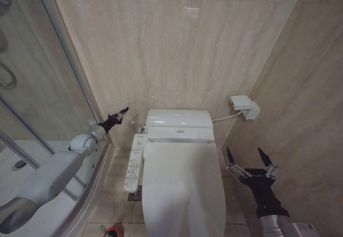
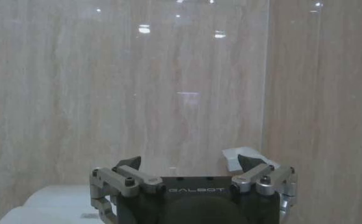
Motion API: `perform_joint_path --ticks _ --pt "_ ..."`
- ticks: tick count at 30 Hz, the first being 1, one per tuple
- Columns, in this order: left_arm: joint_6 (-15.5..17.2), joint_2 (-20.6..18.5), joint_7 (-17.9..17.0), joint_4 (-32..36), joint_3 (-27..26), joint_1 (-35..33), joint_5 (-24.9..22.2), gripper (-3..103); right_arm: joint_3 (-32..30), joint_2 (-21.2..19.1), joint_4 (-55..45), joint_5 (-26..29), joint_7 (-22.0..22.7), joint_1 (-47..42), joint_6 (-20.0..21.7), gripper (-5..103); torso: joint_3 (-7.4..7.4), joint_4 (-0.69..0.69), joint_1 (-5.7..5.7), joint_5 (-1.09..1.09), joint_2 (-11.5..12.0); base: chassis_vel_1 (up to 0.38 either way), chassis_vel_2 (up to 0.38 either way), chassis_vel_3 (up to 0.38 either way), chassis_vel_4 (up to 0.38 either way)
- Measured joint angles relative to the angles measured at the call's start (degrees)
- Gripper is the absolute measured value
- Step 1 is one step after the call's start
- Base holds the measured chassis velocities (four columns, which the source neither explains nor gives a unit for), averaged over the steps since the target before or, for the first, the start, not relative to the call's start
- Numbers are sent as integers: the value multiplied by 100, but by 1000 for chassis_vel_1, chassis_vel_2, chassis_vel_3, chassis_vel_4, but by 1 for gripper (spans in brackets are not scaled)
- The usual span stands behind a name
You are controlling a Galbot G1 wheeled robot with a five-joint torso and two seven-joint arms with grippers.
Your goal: Open the toilet lid, clean the toilet bowl with a toilet brush, close the toilet lid, and flush.
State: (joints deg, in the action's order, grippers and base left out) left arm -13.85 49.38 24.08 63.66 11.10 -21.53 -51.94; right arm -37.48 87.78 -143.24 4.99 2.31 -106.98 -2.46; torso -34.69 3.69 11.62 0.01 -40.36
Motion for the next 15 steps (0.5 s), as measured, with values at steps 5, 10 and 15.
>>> perform_joint_path --ticks 5,10,15 --pt "-13 -6 137 -110 -3 -9 4 0 0 0 0 0 0 0 0 100 0 -2 0 -2 0 -5 -11 3 -1" --pt "-148 31 525 -554 -12 -23 179 0 0 0 0 0 0 0 0 100 0 -4 0 -2 0 0 0 0 0" --pt "-211 73 733 -774 -35 -49 277 0 0 0 0 0 -1 0 0 100 0 -2 0 -1 0 0 0 0 0"
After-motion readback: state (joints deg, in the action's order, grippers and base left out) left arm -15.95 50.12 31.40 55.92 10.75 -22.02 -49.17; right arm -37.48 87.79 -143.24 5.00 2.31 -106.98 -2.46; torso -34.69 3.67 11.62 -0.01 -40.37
